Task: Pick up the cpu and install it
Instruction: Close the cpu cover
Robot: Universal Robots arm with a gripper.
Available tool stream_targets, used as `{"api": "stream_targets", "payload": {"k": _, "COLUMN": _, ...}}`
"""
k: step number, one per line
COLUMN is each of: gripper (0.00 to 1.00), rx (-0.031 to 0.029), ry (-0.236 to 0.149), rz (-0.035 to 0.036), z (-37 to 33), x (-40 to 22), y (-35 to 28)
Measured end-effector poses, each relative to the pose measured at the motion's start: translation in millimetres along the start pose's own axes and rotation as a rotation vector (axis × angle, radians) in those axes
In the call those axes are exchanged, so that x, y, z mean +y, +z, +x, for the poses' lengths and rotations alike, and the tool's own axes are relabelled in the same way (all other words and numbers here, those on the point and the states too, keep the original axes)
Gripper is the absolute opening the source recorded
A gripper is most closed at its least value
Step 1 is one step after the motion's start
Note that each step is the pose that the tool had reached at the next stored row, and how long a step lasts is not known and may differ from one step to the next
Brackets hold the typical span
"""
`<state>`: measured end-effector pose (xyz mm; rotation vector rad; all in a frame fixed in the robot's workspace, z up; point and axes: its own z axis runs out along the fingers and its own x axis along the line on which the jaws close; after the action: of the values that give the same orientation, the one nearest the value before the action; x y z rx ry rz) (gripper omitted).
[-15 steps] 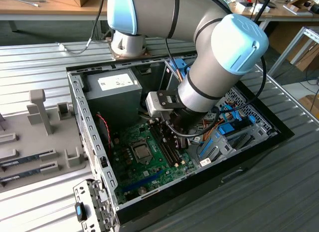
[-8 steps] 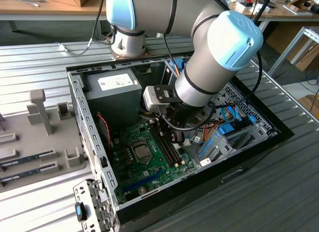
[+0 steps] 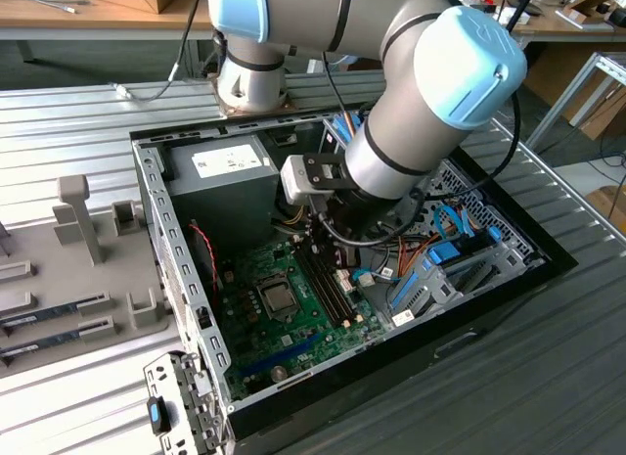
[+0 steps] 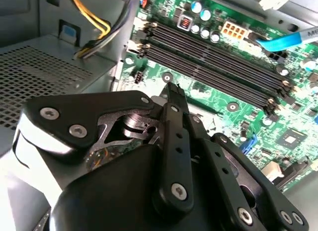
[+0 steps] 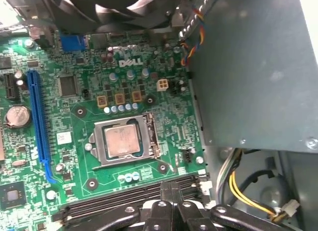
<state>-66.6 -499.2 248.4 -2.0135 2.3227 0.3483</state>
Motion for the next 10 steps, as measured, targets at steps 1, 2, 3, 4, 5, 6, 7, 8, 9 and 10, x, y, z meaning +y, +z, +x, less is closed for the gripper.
{"api": "stream_targets", "payload": {"k": 1, "gripper": 0.11, "rx": -0.0004, "ry": 0.0, "rz": 0.0, "z": -2.2, "x": 0.3, "y": 0.4}}
{"api": "stream_targets", "payload": {"k": 2, "gripper": 0.11, "rx": -0.0011, "ry": -0.001, "rz": -0.0003, "z": -7.6, "x": 1.0, "y": 1.4}}
{"api": "stream_targets", "payload": {"k": 3, "gripper": 0.11, "rx": -0.0011, "ry": -0.003, "rz": -0.0007, "z": -9.8, "x": 1.3, "y": 1.9}}
{"api": "stream_targets", "payload": {"k": 4, "gripper": 0.11, "rx": -0.0008, "ry": -0.005, "rz": -0.0011, "z": -11.2, "x": 1.5, "y": 2.1}}
{"api": "stream_targets", "payload": {"k": 5, "gripper": 0.11, "rx": -0.0004, "ry": -0.009, "rz": -0.0018, "z": -12.8, "x": 1.7, "y": 2.5}}
{"api": "stream_targets", "payload": {"k": 6, "gripper": 0.11, "rx": -0.0009, "ry": -0.013, "rz": -0.0028, "z": -13.3, "x": 2.1, "y": 2.6}}
{"api": "stream_targets", "payload": {"k": 7, "gripper": 0.11, "rx": -0.0021, "ry": -0.016, "rz": -0.0036, "z": -13.4, "x": 2.7, "y": 2.8}}
{"api": "stream_targets", "payload": {"k": 8, "gripper": 0.11, "rx": -0.0069, "ry": -0.023, "rz": -0.0057, "z": -13.3, "x": 4.2, "y": 3.1}}
{"api": "stream_targets", "payload": {"k": 9, "gripper": 0.11, "rx": -0.0088, "ry": -0.026, "rz": -0.0066, "z": -13.2, "x": 4.9, "y": 3.2}}
{"api": "stream_targets", "payload": {"k": 10, "gripper": 0.11, "rx": -0.0112, "ry": -0.03, "rz": -0.0076, "z": -13.1, "x": 5.7, "y": 3.4}}
